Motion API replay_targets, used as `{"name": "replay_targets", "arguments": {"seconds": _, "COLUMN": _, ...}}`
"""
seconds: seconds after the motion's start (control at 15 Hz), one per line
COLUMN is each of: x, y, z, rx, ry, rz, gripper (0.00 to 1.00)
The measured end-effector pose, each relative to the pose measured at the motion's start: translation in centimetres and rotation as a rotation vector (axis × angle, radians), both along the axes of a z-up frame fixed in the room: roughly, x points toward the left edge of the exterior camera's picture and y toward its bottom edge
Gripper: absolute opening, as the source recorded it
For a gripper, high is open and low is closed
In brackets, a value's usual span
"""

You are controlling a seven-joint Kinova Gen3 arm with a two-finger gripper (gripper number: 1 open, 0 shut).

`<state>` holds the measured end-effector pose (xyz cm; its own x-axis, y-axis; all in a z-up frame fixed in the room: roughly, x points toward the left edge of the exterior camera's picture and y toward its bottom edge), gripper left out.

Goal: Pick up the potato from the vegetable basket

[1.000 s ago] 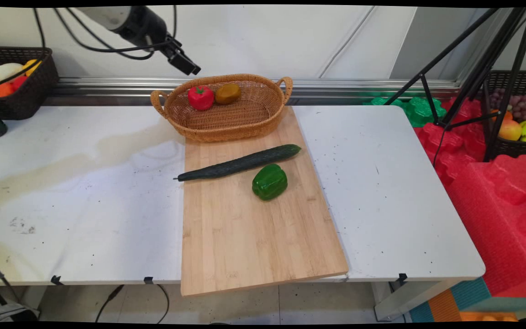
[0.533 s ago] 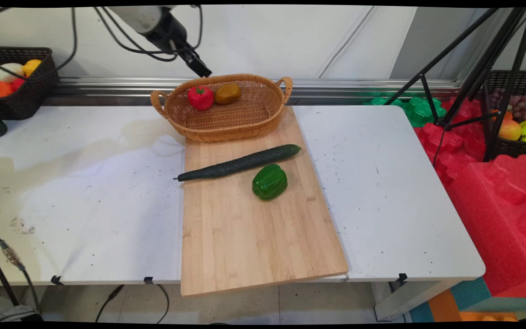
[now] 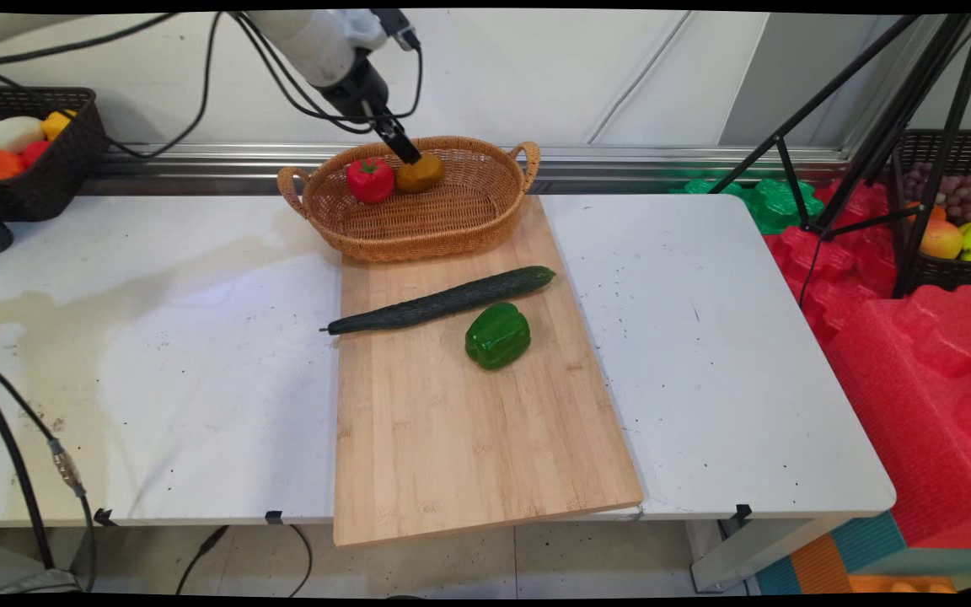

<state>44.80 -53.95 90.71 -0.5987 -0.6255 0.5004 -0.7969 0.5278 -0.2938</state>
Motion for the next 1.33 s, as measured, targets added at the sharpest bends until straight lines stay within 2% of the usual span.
{"name": "replay_targets", "arguments": {"seconds": 0.6, "x": -1.5, "y": -4.4, "z": -4.6, "rx": 0.04, "ry": -0.012, "rz": 0.018, "gripper": 1.0}}
{"name": "replay_targets", "arguments": {"seconds": 1.33, "x": -2.3, "y": -7.0, "z": -8.1, "rx": 0.068, "ry": -0.04, "rz": 0.029, "gripper": 1.0}}
